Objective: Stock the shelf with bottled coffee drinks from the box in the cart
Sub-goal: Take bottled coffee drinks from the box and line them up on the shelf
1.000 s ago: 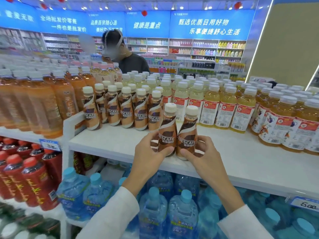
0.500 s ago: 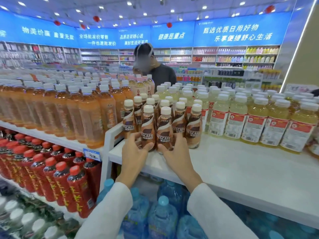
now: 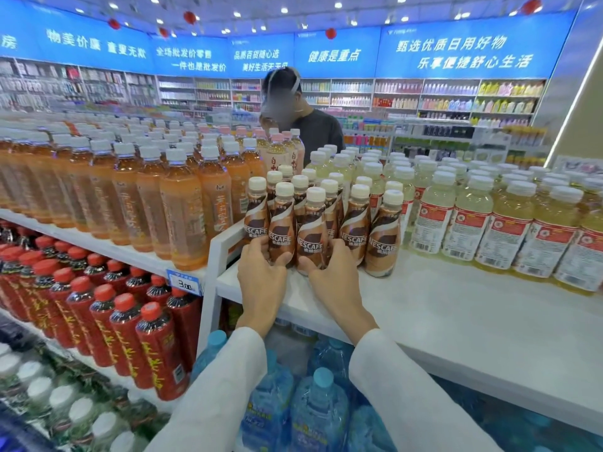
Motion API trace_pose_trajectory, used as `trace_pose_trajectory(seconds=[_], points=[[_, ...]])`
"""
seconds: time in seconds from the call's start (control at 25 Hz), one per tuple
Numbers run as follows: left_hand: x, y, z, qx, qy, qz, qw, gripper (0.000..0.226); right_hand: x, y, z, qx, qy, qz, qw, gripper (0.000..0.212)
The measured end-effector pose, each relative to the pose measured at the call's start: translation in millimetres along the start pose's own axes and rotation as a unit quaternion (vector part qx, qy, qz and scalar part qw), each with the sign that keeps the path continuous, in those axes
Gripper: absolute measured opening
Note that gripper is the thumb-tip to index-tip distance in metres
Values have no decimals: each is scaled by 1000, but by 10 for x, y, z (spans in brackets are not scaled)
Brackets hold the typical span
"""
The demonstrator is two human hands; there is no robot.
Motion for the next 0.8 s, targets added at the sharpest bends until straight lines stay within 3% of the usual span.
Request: trace_pose_trajectory(seconds=[0.8], points=[[-10,-20,29,9,5,3,1000,53,23,13,7,5,-4,-1,1000,53]])
Point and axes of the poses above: each hand's wrist, its own y-axis towards the middle knuckle, its own x-axis out of the palm, z = x × y, the point moved 3 cm from there along y, towards the middle knuckle, and after that the axes turned 9 degrees about z, right-handed, at the moved point
